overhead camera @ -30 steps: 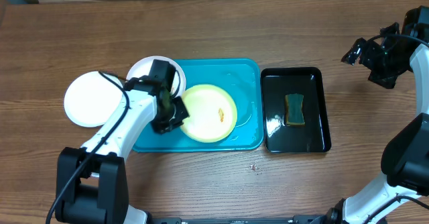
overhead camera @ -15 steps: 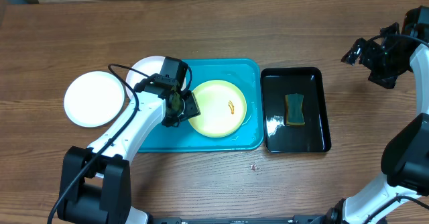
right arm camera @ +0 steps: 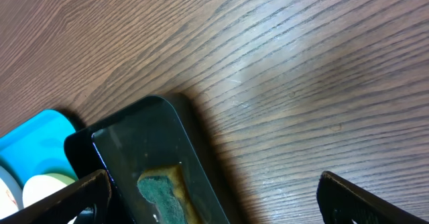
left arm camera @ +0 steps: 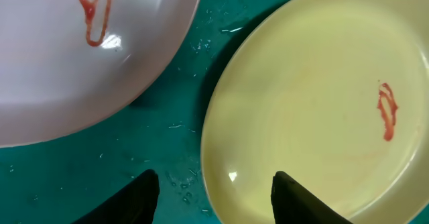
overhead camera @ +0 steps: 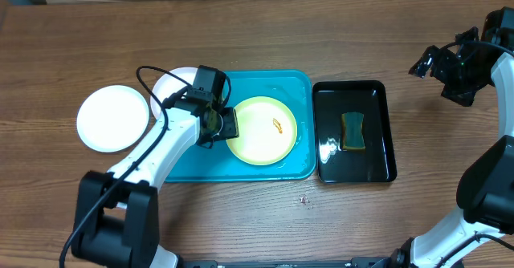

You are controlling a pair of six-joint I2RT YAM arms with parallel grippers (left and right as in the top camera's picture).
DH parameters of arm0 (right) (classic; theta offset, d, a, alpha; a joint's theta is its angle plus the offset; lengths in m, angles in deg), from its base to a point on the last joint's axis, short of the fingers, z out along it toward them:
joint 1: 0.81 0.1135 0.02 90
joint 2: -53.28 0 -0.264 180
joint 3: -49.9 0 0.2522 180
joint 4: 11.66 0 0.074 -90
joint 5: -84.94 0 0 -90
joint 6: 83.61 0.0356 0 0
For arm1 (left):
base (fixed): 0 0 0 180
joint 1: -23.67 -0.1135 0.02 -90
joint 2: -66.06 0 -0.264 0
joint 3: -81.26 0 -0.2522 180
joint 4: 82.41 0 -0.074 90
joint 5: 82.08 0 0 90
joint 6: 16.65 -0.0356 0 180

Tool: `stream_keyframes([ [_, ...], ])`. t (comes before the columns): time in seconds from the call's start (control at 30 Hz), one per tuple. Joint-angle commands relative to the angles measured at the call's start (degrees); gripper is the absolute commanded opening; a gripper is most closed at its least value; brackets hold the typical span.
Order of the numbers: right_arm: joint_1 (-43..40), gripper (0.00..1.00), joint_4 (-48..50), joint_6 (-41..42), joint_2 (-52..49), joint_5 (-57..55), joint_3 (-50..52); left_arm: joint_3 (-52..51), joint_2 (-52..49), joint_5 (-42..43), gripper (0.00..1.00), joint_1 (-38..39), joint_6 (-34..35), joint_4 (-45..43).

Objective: Clean dirty plates on tray and stack at the side
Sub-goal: 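Grasp the yellow plate rim with the left gripper and slide it to tray center, then reach the right gripper into the black tray and grasp the sponge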

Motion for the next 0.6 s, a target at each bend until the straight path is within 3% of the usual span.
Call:
stream_keyframes([
  [0.0,-0.13,1.00,0.15,0.02,0.72,0.26,-0.87,0.17,-2.82,-0.59,0.55,0.70,-1.16,-0.42],
  [0.33,-0.11,1.00,0.50,0.61,0.72,1.14,-0.87,0.15,-7.08,2.73,0.45,0.74,-1.44,-0.15],
  [0.43,-0.09,1.00,-1.62,8.22,0.72,13.62,-0.87,0.15,-7.43,2.84,0.26,0.74,-1.42,-0.13],
  [0.57,-0.09,1.00,-6.14,8.09,0.72,18.12,-0.87,-0.11,-7.43,2.84,0.27,0.74,-1.42,-0.20],
])
